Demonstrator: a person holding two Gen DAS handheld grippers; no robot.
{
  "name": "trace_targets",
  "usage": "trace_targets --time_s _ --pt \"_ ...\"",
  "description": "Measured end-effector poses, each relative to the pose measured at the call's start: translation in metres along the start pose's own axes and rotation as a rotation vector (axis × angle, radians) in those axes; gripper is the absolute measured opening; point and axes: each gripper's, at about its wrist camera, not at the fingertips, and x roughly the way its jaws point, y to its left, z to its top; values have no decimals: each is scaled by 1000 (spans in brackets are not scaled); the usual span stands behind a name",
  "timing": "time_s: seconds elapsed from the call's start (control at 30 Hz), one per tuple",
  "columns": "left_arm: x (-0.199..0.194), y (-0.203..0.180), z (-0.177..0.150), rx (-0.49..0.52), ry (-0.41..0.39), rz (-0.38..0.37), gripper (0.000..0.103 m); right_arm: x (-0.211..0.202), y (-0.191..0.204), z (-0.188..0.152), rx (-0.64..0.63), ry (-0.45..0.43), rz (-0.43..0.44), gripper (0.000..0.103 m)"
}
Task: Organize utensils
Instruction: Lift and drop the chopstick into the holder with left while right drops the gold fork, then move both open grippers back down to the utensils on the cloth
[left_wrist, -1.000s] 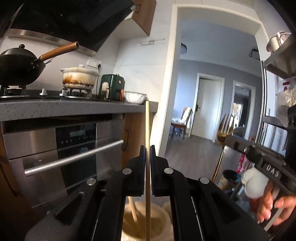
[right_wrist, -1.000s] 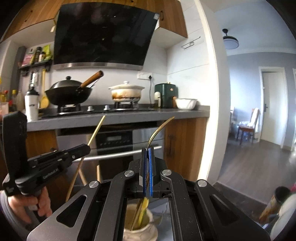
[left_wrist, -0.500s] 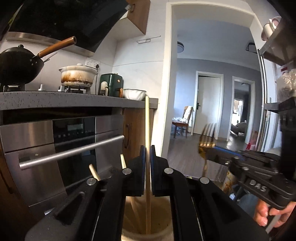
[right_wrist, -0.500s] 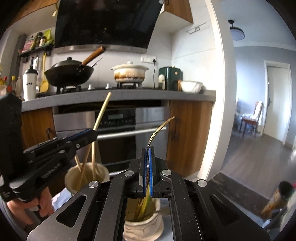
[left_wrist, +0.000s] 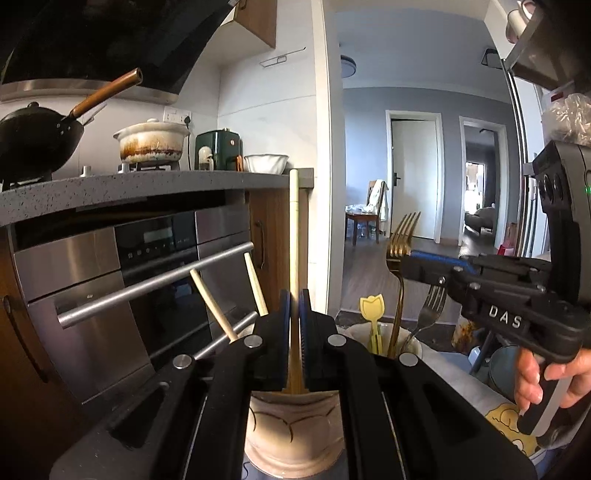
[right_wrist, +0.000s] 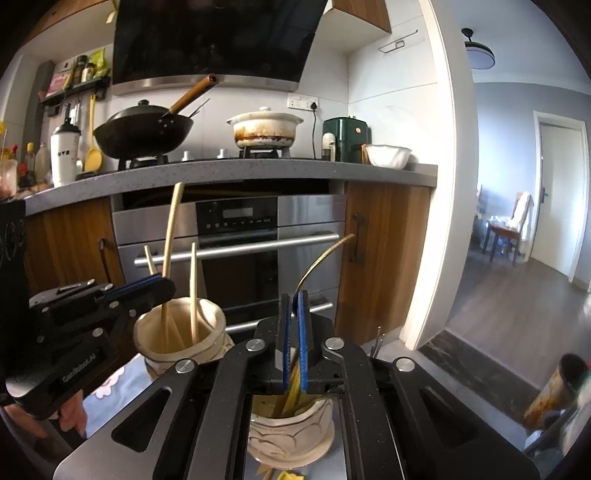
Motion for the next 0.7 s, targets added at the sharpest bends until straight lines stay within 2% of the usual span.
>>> trace_targets --time_s 0.03,0.1,0.2,0.27,0.33,0.4,0.47,0.5,0.57,0.63,0.7 --pt "-1 0 0 5 4 8 5 -1 -1 1 3 -4 2 14" --pt "-3 -1 0 17 6 19 6 -5 -1 3 7 -13 -3 30" --pt "-8 0 3 20 3 23 10 -11 -2 6 12 -27 -5 41" --pt "-13 1 6 18 -3 26 24 -18 -4 8 20 -38 -7 44" --pt "-19 3 9 16 -9 28 28 -25 -7 10 31 -43 -12 51" --pt "-25 5 12 15 -7 35 36 -33 -11 10 44 -49 -11 72" --pt "-31 6 14 9 2 42 54 -45 -14 7 48 -56 -15 84" --pt "-35 7 14 5 3 41 58 -51 -16 4 47 -51 -16 90" --pt "-45 8 12 1 9 38 80 -60 -19 -4 47 -35 -16 95" --pt "-53 8 7 -2 23 45 92 -67 -23 -14 41 -2 -33 96" --pt "-59 7 1 -2 44 56 97 -70 -29 -28 55 54 -55 97"
